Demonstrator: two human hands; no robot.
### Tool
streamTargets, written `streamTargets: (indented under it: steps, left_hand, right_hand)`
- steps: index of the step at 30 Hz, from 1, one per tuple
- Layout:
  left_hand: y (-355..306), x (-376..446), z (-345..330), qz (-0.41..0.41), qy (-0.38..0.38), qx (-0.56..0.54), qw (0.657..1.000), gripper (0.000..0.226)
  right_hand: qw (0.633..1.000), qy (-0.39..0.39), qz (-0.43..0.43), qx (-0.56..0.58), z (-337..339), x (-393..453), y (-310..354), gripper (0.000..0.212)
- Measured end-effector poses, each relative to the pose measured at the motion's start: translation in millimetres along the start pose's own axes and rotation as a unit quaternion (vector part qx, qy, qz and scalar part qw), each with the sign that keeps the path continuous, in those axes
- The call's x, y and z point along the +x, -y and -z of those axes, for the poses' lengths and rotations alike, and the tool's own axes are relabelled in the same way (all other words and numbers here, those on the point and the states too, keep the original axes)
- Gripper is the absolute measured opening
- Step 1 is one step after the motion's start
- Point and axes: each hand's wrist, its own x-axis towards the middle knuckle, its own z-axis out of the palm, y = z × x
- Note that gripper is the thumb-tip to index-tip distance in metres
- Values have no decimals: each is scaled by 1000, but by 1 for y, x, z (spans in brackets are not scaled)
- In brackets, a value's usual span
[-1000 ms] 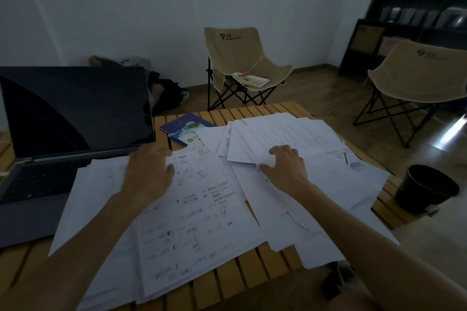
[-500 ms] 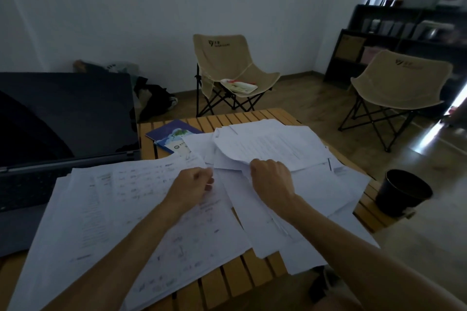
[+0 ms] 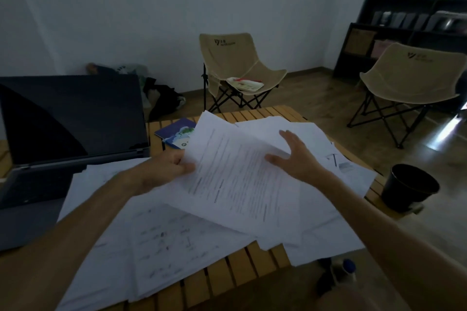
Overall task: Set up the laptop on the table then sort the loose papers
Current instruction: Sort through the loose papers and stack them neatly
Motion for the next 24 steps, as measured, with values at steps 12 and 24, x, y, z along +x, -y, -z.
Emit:
streamTargets:
  steps: [12,24]
  left_hand:
    - [32,-24,16,7,-110,-296,949,25]
    - [35,-40,9,-64,-160,-260,950,37]
  right_hand:
    - [946,101,-57,302,-31,-36,27,22]
    - [890,112,-63,438,-47,-49,41,26]
